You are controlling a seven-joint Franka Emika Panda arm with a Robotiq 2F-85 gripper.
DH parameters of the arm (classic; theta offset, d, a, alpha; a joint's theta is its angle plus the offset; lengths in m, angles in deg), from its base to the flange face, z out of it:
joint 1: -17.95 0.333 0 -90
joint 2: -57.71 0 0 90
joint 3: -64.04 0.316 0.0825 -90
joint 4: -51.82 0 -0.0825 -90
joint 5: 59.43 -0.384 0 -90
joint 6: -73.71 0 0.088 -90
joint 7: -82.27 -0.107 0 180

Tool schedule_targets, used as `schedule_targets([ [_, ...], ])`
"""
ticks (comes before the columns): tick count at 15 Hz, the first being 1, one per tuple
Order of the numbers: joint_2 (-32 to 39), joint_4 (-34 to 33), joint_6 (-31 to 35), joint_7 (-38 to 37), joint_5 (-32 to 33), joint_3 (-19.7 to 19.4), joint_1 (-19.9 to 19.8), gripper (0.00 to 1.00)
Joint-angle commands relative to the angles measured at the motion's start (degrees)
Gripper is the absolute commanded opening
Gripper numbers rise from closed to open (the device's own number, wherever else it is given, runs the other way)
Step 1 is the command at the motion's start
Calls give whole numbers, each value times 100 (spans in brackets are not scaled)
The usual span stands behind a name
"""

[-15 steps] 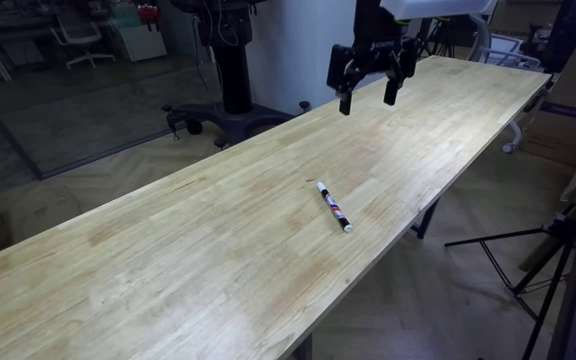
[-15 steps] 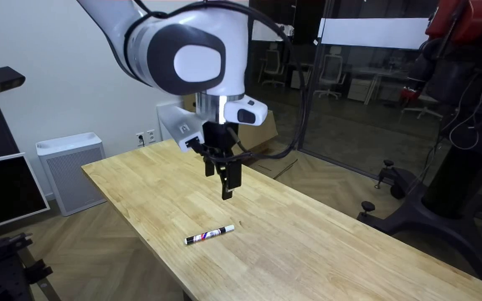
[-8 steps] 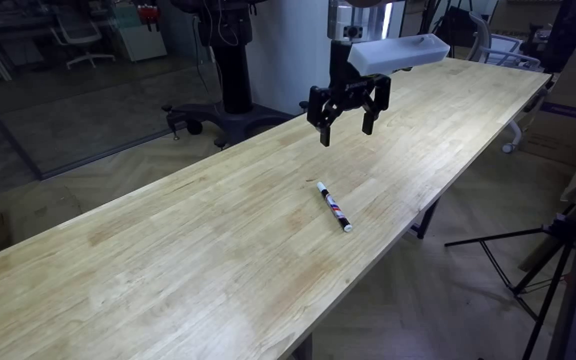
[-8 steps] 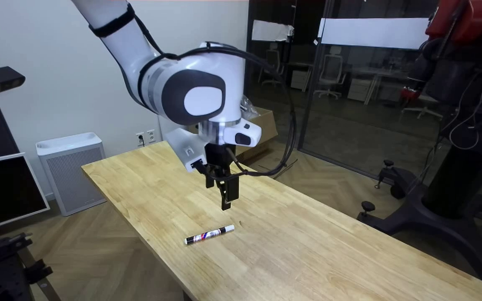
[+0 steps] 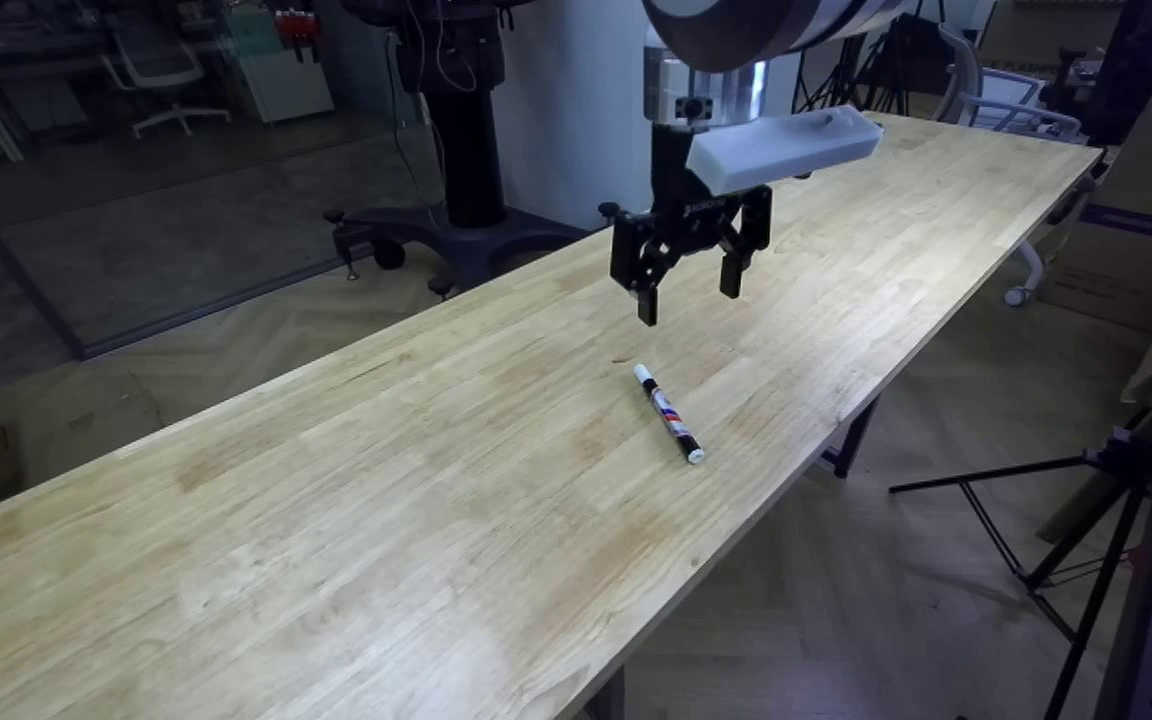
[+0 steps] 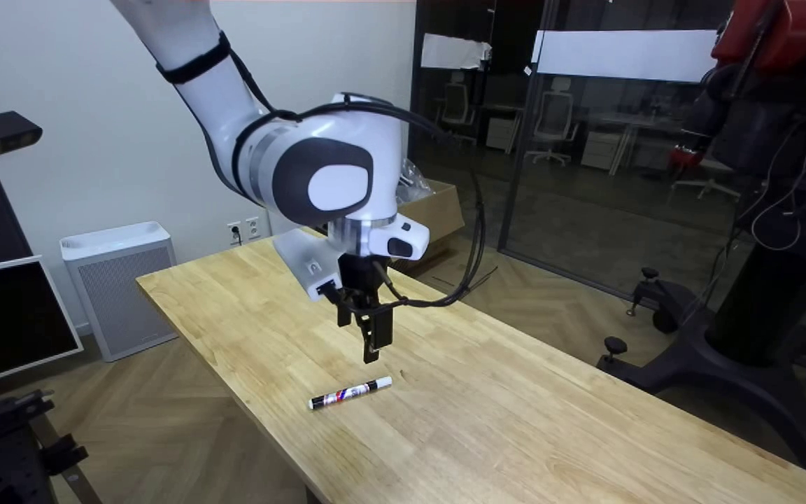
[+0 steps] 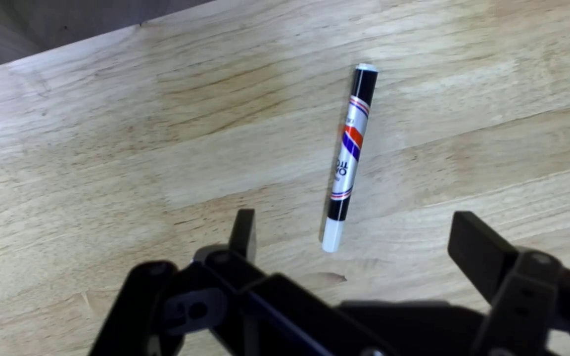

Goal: Move the marker to the center of the table

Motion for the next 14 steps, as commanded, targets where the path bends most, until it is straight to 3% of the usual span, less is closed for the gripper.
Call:
schedule_targets([
  [1, 614, -373, 76, -153, -98, 41, 106, 100],
  [12, 2072, -1477, 25, -9, -256, 161, 110, 100],
  [13, 2158, -1546, 35, -21, -269, 162, 116, 81],
  [14, 2225, -1609, 37, -12, -287, 173, 110, 74],
])
